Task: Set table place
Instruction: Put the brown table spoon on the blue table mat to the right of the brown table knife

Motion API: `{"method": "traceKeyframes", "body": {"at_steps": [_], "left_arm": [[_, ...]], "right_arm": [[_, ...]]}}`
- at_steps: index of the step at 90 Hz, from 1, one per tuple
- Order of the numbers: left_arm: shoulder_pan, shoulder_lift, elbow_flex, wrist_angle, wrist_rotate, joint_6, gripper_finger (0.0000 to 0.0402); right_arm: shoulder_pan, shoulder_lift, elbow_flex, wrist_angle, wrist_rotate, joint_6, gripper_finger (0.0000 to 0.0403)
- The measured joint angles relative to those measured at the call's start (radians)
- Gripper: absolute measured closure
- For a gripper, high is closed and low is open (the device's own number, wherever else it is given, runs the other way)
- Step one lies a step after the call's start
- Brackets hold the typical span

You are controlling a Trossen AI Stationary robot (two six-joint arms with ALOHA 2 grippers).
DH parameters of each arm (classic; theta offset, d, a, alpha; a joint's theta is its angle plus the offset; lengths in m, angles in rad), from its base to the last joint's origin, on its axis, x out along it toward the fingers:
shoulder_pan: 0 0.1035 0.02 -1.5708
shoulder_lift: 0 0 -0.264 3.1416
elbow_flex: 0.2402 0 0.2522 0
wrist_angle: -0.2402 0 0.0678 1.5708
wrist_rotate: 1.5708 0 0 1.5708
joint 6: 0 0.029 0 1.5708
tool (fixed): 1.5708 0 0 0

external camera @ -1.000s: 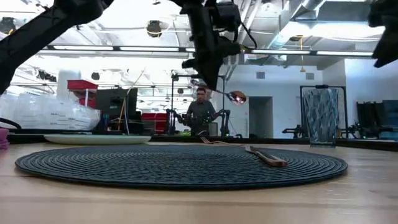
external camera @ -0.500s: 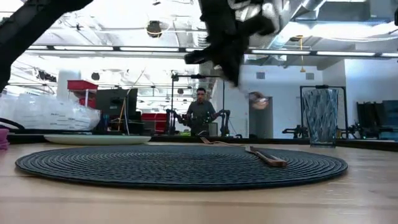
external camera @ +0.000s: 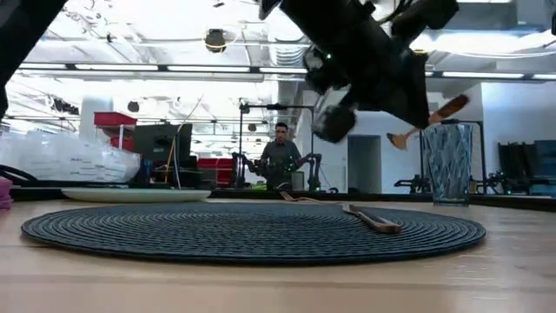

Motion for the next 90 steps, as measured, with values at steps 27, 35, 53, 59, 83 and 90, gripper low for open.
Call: {"method": "traceKeyframes", "body": {"at_steps": [27,35,53,59,83,90], "left_arm": [[-0.057,0.000,-0.086,0.023,-0.046,-0.135,0.0401],[-0.057,0.000,-0.092,-0.015,-0.035,-0.148,0.0401],[-0.054,0.000,-0.096,-0.071,0.019,-0.115,0.0401],[-0.052,0.000,-0.095,-0.072,0.042,-0.094,0.0401],[-0.051,0.002,-0.114,-0.107,0.082,-0.102,0.0402],[-0.051,0.005,-0.115,-0.107,0.089,-0.104,0.0401]], "right_arm": [[0.000,0.000,0.000,0.000,-0.001,-0.009,0.0237],[0.000,0.000,0.000,0.000,-0.001,-0.013,0.0237],[0.000,0.000,0.000,0.000,-0.001,-0.018,0.0237],[0.000,0.000,0.000,0.001,-0.001,-0.027,0.0237],[0.000,0.000,0.000,0.002,-0.001,-0.042,0.0237],[0.000,0.000,0.000,0.002,-0.001,-0.042,0.0237]]}}
